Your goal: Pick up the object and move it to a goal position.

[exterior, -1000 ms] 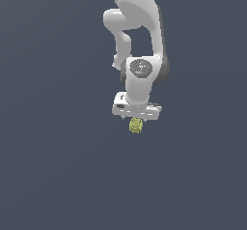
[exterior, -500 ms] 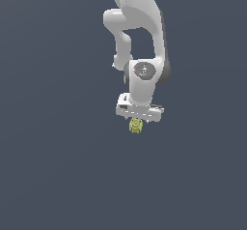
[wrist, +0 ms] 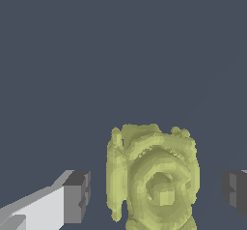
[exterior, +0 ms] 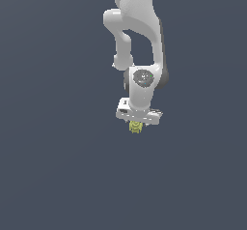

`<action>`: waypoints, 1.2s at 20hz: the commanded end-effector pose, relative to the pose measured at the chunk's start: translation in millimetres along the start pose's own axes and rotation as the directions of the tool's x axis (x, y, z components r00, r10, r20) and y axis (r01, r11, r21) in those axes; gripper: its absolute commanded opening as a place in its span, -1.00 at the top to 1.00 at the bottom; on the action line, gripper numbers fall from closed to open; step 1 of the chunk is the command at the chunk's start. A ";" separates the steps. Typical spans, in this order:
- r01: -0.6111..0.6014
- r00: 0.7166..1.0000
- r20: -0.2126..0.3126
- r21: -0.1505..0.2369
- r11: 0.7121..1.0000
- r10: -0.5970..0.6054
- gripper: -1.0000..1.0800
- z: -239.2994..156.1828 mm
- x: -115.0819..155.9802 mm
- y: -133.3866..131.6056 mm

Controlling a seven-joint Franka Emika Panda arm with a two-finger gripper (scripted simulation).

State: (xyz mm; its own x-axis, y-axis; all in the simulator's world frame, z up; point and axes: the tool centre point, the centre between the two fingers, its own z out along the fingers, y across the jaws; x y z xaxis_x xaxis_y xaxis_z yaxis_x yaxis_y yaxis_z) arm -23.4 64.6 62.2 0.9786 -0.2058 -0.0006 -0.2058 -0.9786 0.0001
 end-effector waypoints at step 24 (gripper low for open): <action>-0.002 1.000 -0.002 0.000 1.000 0.002 1.00 12.2 -1.6 -0.5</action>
State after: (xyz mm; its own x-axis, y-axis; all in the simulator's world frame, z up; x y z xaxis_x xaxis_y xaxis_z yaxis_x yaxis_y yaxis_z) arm -24.4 65.0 46.6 0.9781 -0.2079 0.0000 -0.2079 -0.9781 0.0001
